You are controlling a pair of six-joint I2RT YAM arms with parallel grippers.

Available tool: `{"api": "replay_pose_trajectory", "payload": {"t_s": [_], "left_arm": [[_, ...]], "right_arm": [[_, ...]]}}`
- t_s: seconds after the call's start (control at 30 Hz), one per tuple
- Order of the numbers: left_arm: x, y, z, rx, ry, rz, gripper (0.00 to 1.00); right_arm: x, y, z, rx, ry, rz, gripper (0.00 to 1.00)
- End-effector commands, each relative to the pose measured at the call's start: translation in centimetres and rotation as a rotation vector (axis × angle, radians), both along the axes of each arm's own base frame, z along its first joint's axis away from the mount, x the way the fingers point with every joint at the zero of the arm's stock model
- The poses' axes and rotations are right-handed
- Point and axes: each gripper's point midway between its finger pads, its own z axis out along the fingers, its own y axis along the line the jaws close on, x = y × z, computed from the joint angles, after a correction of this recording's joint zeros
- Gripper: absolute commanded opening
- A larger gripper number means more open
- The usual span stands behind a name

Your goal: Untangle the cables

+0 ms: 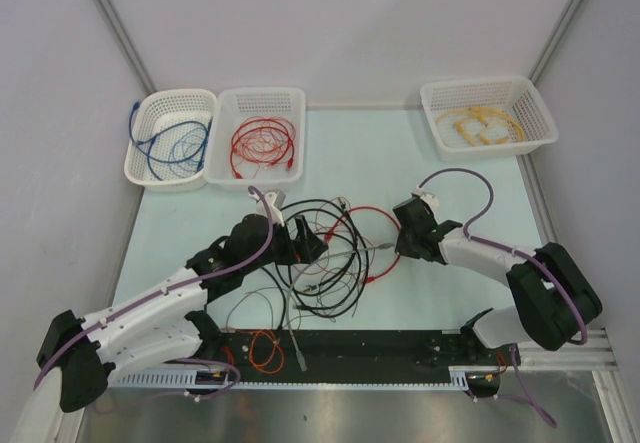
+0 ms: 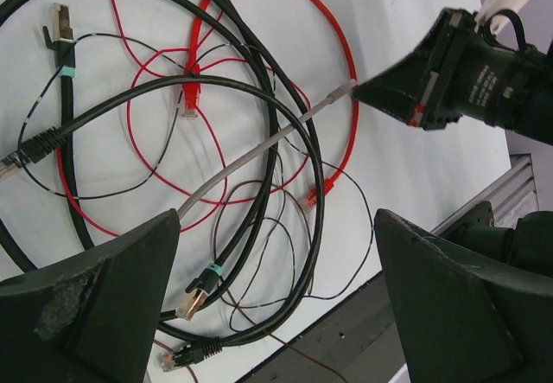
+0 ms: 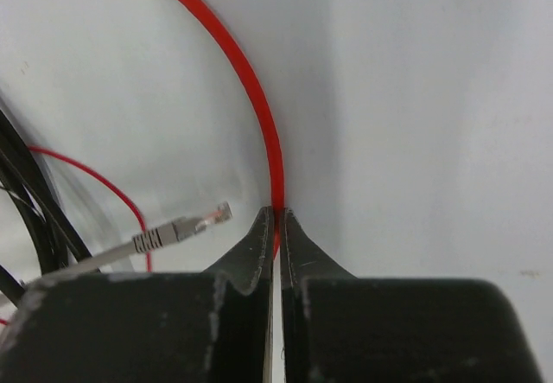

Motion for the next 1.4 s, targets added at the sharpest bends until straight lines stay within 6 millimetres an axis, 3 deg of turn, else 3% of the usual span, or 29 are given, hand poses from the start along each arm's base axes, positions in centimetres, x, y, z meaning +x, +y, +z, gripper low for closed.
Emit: {"api": "replay_pose_trajectory", "payload": {"t_s": [0.0,0.27,0.5,0.6,0.63,0.77,0.8,0.83,0.9,0.93,1.0,1.1,1.2,1.23,1.27,1.33,1.37], "left_arm": [[0.1,0.2,0.8,-0.019,-0.018,0.021,0.99],[0.5,-0.1,2.6,-0.060,-0.074,0.018,1.00],[0.7,-1.2,6.5,-0.143,-0.202,-0.044,0.99],[1.2,-1.8,8.0,-0.170,-0.260,-0.061,1.00],[0.8,-2.4,8.4,-0.181,-0.258,-0.104,1.00],[-0.7,-5.5,7.5,-0.163,-0.228,-0.299,1.00],[-1.0,-6.3,4.4,-0.067,-0.168,-0.356,1.00],[-1.9,-7.9,5.1,-0.053,-0.181,-0.430,0.97],[-3.6,-9.1,2.7,0.061,-0.169,-0.560,0.92],[-5.2,-10.7,1.8,0.092,-0.170,-0.640,0.88],[-7.2,-12.2,1.1,0.130,-0.207,-0.755,0.85],[-8.3,-14.4,0.0,0.178,-0.235,-0.865,0.77],[-8.3,-16.0,-1.8,0.227,-0.229,-0.929,0.67],[-8.1,-16.7,-1.6,0.226,-0.234,-0.940,0.62],[-8.1,-16.8,-3.5,0.266,-0.195,-0.957,0.60],[-7.7,-17.6,-4.1,0.298,-0.205,-0.974,0.57],[-7.6,-17.6,-5.4,0.327,-0.184,-0.983,0.56]], "right_arm": [[-3.0,-1.0,1.4,-0.012,0.034,0.009,0.00],[-1.8,-0.8,10.9,0.073,-0.161,0.016,0.00],[-1.5,-0.2,18.2,0.170,-0.314,0.035,0.00],[-1.3,-0.1,17.7,0.131,-0.290,0.067,0.00],[-1.2,0.1,16.7,0.112,-0.256,0.077,0.01],[-1.7,0.6,15.6,0.099,-0.213,0.087,0.06],[-1.6,0.6,15.7,0.096,-0.224,0.086,0.07],[-1.6,0.7,16.0,0.100,-0.232,0.088,0.07],[-1.5,0.6,16.3,0.102,-0.248,0.085,0.07],[-1.4,0.6,16.4,0.100,-0.253,0.085,0.07],[-1.6,0.3,16.3,0.095,-0.250,0.079,0.07],[-1.8,0.0,16.4,0.091,-0.248,0.070,0.06],[-1.9,-0.2,17.1,0.104,-0.272,0.068,0.05],[-2.0,-0.2,17.3,0.106,-0.276,0.066,0.05],[-2.0,-0.3,17.6,0.113,-0.285,0.065,0.05],[-2.1,-0.4,18.0,0.124,-0.296,0.063,0.04],[-2.2,-0.6,18.0,0.125,-0.295,0.062,0.04]]}}
